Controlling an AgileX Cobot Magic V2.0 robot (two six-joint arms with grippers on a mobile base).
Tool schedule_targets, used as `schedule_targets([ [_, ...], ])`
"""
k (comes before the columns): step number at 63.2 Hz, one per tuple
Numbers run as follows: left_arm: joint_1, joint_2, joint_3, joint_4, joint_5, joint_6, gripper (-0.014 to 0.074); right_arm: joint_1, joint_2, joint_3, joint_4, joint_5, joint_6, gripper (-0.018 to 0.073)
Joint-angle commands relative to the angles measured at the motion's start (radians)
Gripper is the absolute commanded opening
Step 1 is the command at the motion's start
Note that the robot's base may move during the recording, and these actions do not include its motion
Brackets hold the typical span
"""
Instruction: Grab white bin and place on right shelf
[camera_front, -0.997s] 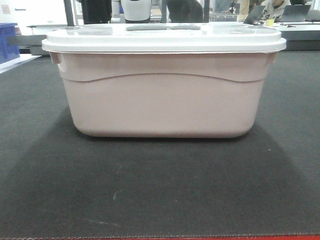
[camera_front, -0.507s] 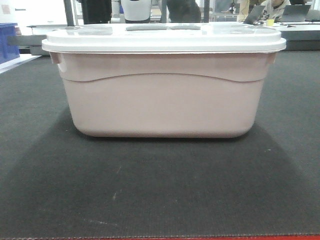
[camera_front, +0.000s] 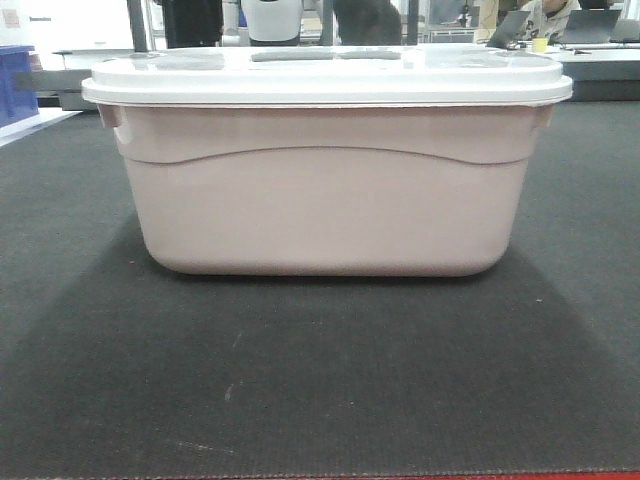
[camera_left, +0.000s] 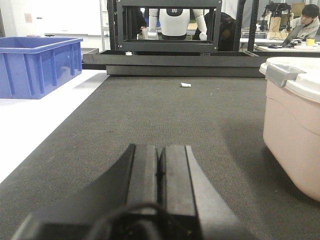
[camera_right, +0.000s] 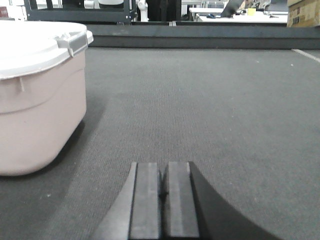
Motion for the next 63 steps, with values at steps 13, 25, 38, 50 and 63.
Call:
schedule_targets([
  [13, 0.002, 0.003, -0.074, -0.008, -0.194, -0.008, -0.0117, -0.002, -0.018, -0.045, -0.006, -0.267, -0.002, 0.0077],
  [25, 0.000, 0.100, -0.322, -0.002, -0.001, -0.008, -0.0111, -0.002, 0.019, -0.230, -0.006, -0.211, -0.002, 0.0081],
  [38, 0.000, 0.299, -0.579, -0.025, 0.214, -0.008, 0.0048, -0.002, 0.175, -0.405, -0.002, -0.171, -0.002, 0.0335],
  [50, -0.008, 0.474, -0.680, -0.108, 0.338, -0.008, 0.0344, -0.002, 0.352, -0.475, 0.000, -0.145, -0.002, 0.0613],
  [63, -0.072, 0.605, -0.749, -0.222, 0.417, -0.008, 0.0409, -0.002, 0.514, -0.581, 0.112, 0.004, 0.016, 0.0643],
])
